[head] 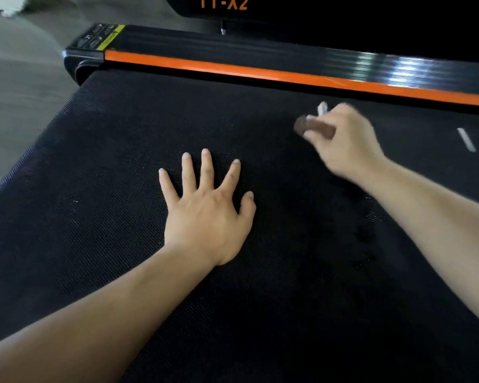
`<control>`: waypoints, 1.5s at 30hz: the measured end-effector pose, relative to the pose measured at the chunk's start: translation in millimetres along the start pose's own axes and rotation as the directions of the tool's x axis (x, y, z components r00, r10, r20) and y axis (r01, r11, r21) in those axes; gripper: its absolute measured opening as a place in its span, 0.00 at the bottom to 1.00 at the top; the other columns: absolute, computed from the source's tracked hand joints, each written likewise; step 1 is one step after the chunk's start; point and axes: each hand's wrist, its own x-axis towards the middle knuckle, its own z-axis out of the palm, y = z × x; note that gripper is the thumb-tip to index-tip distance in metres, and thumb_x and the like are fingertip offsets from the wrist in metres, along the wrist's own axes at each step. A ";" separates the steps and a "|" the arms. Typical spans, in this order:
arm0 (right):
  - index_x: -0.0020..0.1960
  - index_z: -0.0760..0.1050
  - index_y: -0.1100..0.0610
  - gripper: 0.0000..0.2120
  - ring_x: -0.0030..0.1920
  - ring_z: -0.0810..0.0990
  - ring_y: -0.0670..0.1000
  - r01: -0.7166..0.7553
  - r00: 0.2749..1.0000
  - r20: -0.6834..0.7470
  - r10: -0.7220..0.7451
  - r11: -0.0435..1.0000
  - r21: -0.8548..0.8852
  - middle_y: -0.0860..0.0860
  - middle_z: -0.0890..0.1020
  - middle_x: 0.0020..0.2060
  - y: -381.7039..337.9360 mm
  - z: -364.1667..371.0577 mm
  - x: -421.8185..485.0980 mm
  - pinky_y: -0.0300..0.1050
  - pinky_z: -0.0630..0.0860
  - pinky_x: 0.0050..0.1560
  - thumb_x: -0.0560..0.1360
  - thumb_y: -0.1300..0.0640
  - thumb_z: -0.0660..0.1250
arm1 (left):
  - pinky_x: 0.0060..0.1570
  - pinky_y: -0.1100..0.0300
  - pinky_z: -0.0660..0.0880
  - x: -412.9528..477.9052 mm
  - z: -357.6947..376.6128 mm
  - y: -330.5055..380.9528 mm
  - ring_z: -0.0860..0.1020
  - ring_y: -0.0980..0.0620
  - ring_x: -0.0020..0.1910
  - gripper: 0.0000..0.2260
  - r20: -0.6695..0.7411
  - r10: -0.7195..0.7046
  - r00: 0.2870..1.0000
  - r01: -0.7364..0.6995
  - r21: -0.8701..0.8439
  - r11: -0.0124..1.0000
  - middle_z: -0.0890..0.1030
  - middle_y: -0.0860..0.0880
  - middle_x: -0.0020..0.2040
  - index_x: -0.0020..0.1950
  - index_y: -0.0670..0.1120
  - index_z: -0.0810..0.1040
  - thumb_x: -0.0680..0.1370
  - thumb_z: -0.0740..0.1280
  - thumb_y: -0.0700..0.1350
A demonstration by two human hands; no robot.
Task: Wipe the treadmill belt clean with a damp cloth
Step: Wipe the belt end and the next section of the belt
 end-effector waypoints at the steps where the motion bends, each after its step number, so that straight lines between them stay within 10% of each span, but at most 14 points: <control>1: 0.58 0.83 0.53 0.12 0.47 0.75 0.54 0.077 0.997 0.028 -0.078 0.997 0.032 0.51 0.75 0.45 -3.6 -3.3 -18.1 0.46 0.70 0.49 0.78 0.51 0.71 | 0.77 0.31 0.37 0.2 -0.2 0.0 0.38 0.38 0.83 0.30 0.001 0.000 1.000 0.000 0.005 1.000 0.43 0.44 0.85 0.84 0.61 0.45 0.82 0.42 0.67; 8: 0.56 0.83 0.54 0.14 0.54 0.78 0.61 -0.247 0.966 -0.091 0.241 0.967 -0.061 0.55 0.77 0.52 22.5 -23.1 -14.2 0.49 0.73 0.54 0.78 0.46 0.68 | 0.77 0.31 0.37 1.5 -0.7 0.3 0.38 0.39 0.83 0.30 0.015 -0.008 1.000 0.008 0.013 1.000 0.43 0.44 0.85 0.84 0.60 0.46 0.82 0.42 0.67; 14: 0.60 0.83 0.52 0.11 0.47 0.74 0.53 0.147 0.983 0.106 -0.153 0.987 0.062 0.49 0.73 0.43 -20.4 -29.6 -86.1 0.47 0.70 0.48 0.78 0.52 0.71 | 0.77 0.31 0.36 1.5 -0.7 0.4 0.38 0.39 0.83 0.31 0.019 -0.013 1.000 0.013 0.010 1.000 0.44 0.44 0.85 0.84 0.60 0.46 0.82 0.43 0.67; 19: 0.55 0.83 0.52 0.12 0.49 0.78 0.62 -0.194 0.979 -0.080 0.188 0.978 -0.080 0.54 0.75 0.45 15.6 -32.4 -57.2 0.46 0.69 0.46 0.78 0.47 0.67 | 0.76 0.30 0.36 2.6 -0.3 -1.2 0.38 0.39 0.83 0.31 0.036 -0.014 0.999 0.013 0.028 1.000 0.44 0.44 0.85 0.84 0.60 0.46 0.81 0.42 0.67; 26: 0.62 0.81 0.50 0.17 0.45 0.73 0.52 0.225 0.958 0.147 -0.246 0.963 0.148 0.47 0.73 0.44 -73.0 -41.7 -183.6 0.49 0.72 0.49 0.79 0.44 0.63 | 0.76 0.30 0.37 1.8 -0.7 -2.3 0.39 0.38 0.83 0.31 0.023 -0.012 1.000 0.011 0.033 0.999 0.44 0.43 0.85 0.84 0.60 0.47 0.82 0.43 0.66; 32: 0.58 0.83 0.52 0.12 0.48 0.76 0.58 -0.114 0.991 -0.078 0.113 0.994 -0.004 0.47 0.73 0.45 -39.2 -38.6 -161.1 0.53 0.75 0.49 0.78 0.50 0.68 | 0.77 0.31 0.37 0.4 -1.9 -2.7 0.40 0.38 0.83 0.30 0.026 -0.022 0.999 0.022 0.010 1.000 0.46 0.43 0.85 0.84 0.60 0.50 0.82 0.44 0.66; 38: 0.62 0.80 0.48 0.14 0.46 0.73 0.52 0.317 0.910 0.213 -0.356 0.927 0.198 0.48 0.74 0.46 -85.5 -60.5 -235.2 0.52 0.74 0.49 0.78 0.47 0.66 | 0.78 0.33 0.42 -10.6 -7.3 6.1 0.49 0.39 0.83 0.25 -0.044 0.038 0.998 -0.042 -0.098 0.994 0.57 0.42 0.84 0.81 0.54 0.64 0.85 0.52 0.59; 43: 0.61 0.82 0.50 0.13 0.46 0.73 0.55 -0.026 1.000 -0.014 0.026 1.000 0.007 0.45 0.71 0.43 -34.7 -60.5 -209.9 0.55 0.76 0.48 0.78 0.49 0.68 | 0.79 0.36 0.39 -41.7 -0.7 36.2 0.45 0.42 0.84 0.24 0.011 0.084 0.996 -0.082 -0.118 0.990 0.52 0.44 0.85 0.82 0.53 0.61 0.85 0.53 0.55; 45: 0.60 0.81 0.51 0.14 0.46 0.74 0.56 0.073 0.997 0.031 -0.075 0.996 0.048 0.49 0.74 0.45 -59.1 -55.6 -233.5 0.56 0.75 0.46 0.78 0.48 0.66 | 0.79 0.37 0.39 -45.0 -1.0 42.0 0.45 0.42 0.84 0.24 0.000 0.051 0.999 -0.051 -0.135 0.990 0.52 0.43 0.85 0.82 0.53 0.61 0.85 0.54 0.53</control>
